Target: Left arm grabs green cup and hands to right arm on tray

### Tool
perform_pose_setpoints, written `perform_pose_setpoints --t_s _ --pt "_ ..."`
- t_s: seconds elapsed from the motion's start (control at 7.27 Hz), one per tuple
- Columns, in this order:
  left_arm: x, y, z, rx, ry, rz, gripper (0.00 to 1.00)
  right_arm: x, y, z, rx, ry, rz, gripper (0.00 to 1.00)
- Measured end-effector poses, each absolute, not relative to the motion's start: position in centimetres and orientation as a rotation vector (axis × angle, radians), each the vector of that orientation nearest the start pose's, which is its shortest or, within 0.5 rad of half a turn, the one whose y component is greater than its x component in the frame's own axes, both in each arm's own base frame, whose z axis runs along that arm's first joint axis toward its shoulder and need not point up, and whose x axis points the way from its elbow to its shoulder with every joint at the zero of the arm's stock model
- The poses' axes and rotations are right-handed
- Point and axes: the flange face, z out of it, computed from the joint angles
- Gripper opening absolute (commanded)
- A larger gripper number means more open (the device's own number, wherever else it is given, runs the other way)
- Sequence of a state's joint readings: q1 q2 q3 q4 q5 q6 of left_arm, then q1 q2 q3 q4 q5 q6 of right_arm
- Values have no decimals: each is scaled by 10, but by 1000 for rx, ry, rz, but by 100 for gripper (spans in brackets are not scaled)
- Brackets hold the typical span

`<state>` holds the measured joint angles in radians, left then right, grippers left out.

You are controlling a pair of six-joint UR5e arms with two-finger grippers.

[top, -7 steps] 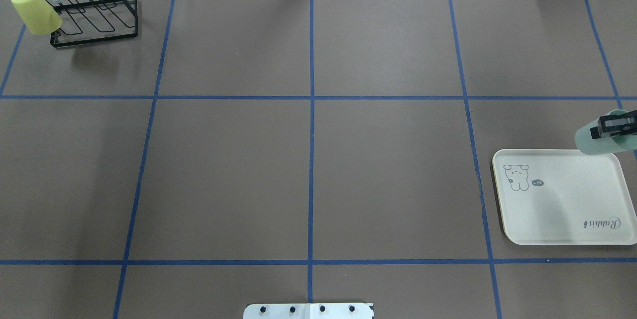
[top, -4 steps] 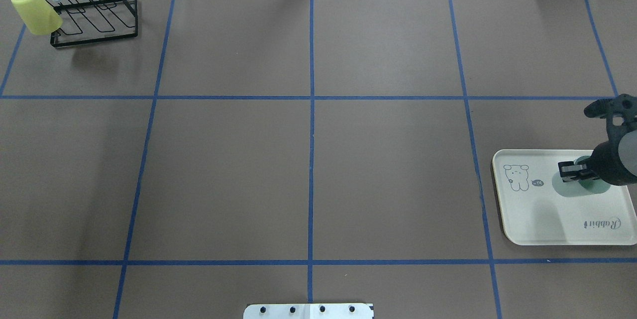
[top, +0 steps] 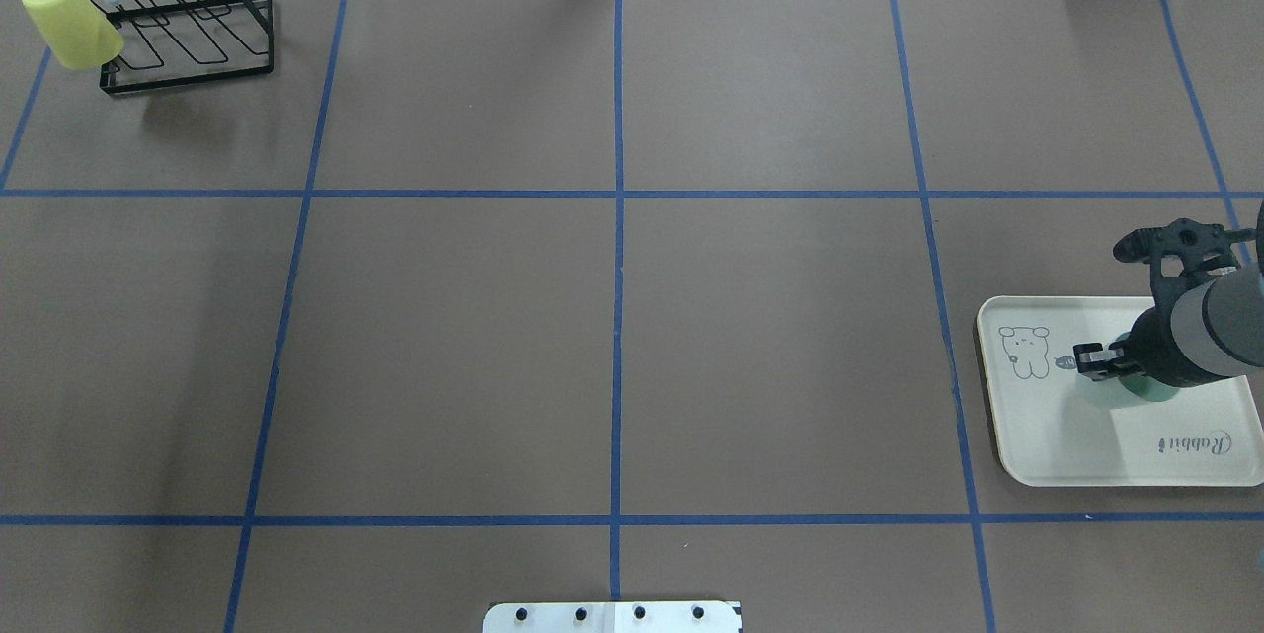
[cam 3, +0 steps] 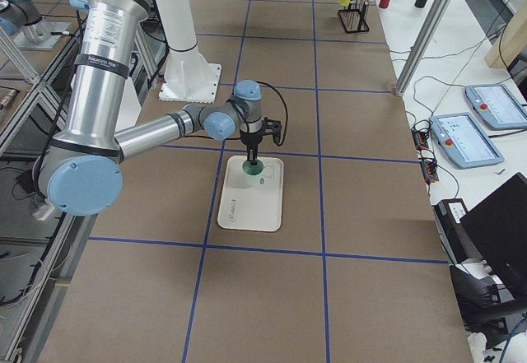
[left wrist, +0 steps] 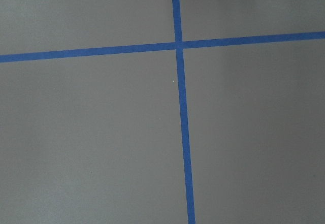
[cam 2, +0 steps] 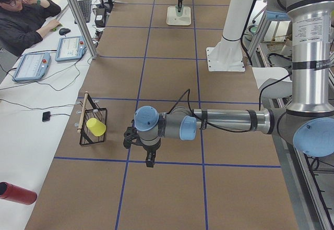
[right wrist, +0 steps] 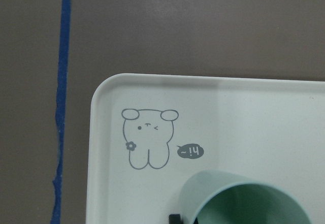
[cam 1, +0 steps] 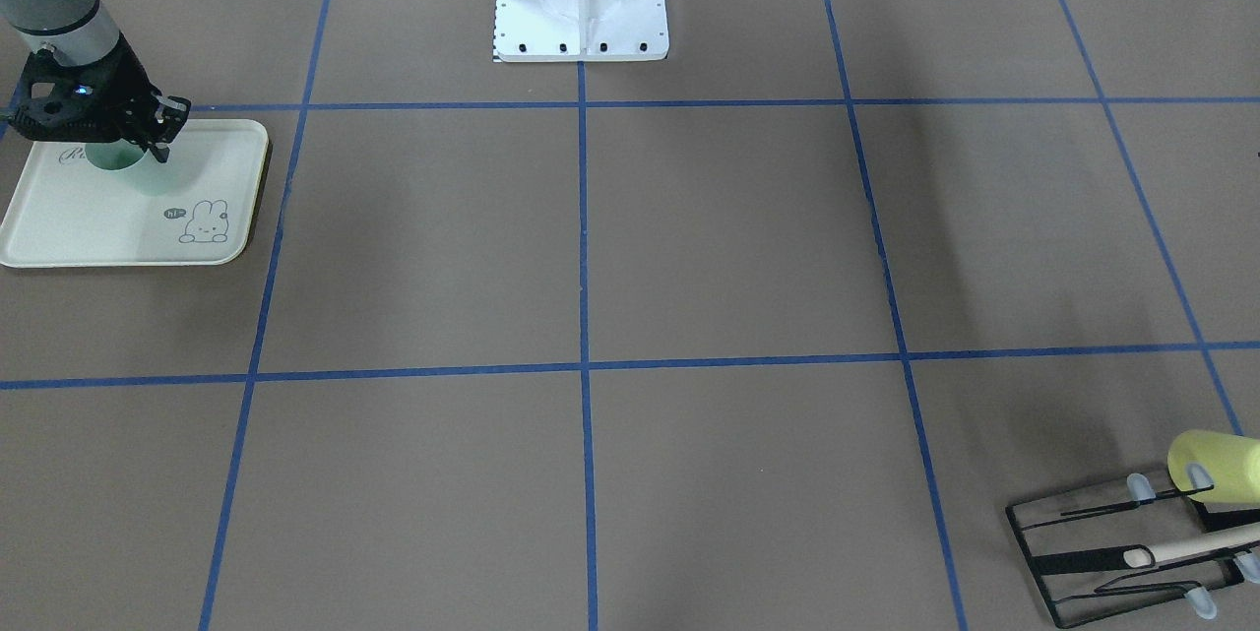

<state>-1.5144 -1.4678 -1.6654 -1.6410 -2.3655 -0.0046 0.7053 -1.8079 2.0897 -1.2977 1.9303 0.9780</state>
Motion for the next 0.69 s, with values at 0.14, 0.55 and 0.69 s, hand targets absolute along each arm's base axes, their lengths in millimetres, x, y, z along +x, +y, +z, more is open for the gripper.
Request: perform_pose_setpoints --t_s 0.14,0.55,0.69 --pt "-37 -455 652 34 795 73 100 -254 -345 498 54 -641 8 24" --pt "-37 -455 653 32 795 71 100 -257 -349 504 57 -629 9 100" --pt "-37 -455 653 32 796 72 100 -257 -349 500 66 -632 9 100"
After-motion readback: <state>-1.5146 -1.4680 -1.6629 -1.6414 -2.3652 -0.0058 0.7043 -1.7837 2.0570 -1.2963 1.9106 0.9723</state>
